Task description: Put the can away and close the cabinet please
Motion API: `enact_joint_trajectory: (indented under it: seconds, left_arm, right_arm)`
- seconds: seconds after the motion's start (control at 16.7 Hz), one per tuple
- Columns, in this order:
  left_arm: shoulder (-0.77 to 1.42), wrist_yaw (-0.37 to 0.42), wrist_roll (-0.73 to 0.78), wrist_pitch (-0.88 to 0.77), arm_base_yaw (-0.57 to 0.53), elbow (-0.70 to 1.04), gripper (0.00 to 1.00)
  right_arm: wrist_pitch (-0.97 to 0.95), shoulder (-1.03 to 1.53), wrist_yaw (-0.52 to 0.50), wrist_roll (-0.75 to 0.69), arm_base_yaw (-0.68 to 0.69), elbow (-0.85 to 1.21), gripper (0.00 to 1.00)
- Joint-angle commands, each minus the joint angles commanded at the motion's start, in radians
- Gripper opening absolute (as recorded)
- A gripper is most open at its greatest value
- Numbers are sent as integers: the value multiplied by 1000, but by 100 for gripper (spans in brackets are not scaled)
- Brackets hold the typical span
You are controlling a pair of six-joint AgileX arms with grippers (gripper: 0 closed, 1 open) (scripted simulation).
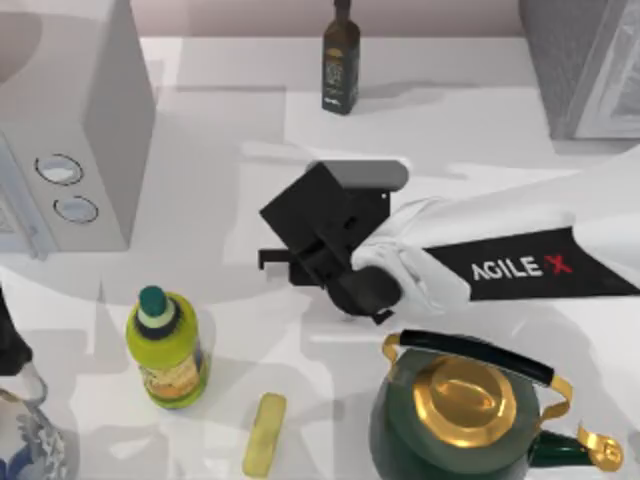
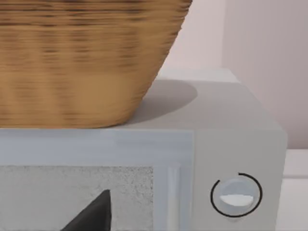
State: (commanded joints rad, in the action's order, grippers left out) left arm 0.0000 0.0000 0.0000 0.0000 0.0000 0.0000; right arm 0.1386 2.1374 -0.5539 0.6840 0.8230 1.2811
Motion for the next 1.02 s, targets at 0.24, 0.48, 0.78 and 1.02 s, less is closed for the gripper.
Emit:
enact_joint_trajectory:
  seconds: [0.24, 0.48, 0.78, 1.02]
  left_arm:
    - [0, 0, 0, 0, 0, 0, 100]
    - [0, 0, 0, 0, 0, 0, 100]
    - [0, 0, 0, 0, 0, 0, 100]
    - [0, 0, 0, 0, 0, 0, 100]
  right_arm:
    - [0, 1, 0, 1, 2, 0, 0]
    - [70, -11, 0, 3, -4, 35, 0]
    - [303, -102, 2, 18, -12, 196, 0]
    - [485, -178, 4, 7, -6, 312, 0]
